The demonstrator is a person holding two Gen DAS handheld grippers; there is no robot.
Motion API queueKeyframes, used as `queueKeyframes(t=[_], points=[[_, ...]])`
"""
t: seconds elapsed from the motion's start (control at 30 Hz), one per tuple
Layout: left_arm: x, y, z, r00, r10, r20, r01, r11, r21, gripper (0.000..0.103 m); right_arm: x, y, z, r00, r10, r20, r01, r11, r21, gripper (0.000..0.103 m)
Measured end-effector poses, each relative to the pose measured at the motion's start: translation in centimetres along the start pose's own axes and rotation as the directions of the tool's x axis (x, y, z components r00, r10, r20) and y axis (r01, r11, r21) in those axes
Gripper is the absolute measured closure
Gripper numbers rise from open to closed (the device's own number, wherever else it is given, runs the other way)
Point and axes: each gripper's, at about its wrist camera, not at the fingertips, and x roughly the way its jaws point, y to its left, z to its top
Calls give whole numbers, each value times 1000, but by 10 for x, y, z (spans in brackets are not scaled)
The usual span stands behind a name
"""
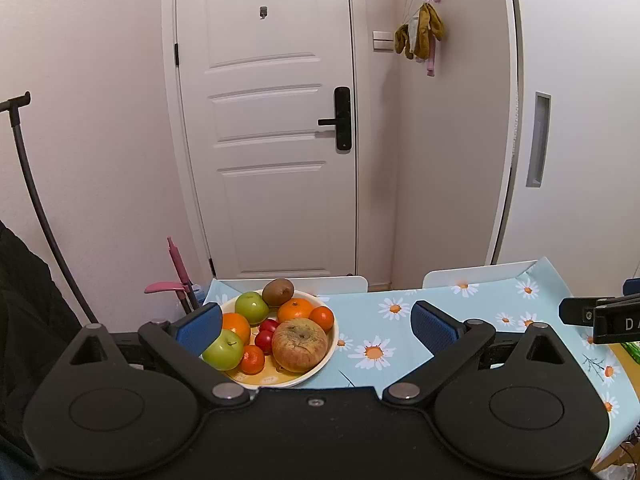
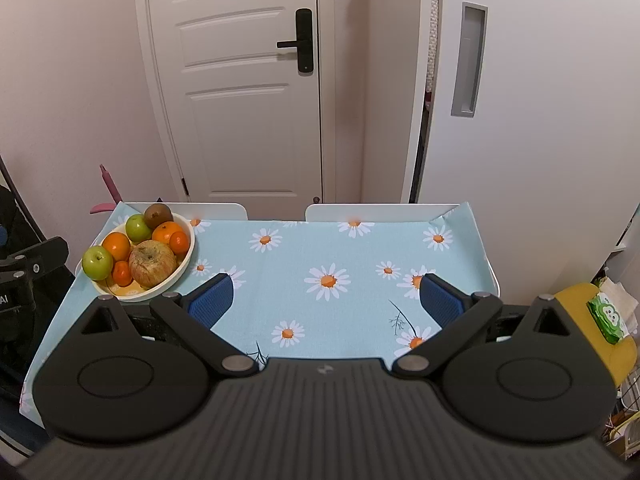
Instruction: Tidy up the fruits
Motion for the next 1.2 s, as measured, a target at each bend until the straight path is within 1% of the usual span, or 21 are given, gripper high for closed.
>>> queueKeyframes(t=[0.77,0.97,1.07,1.2], points=[[1,2,0,1000,-8,0,8,1000,-2,1,1,0,0,1000,-1,-1,1,1000,3,0],[0,0,0,1000,21,10,-21,1000,5,1,1,1,0,1000,-2,0,2,1000,6,0],[0,1,0,1000,11,7,-11,1000,-5,1,1,1,0,1000,-2,-2,2,1000,8,0],[2,1,0,1000,16,3,-16,1000,-8,1,1,3,0,1000,-2,-3,2,1000,10,0]])
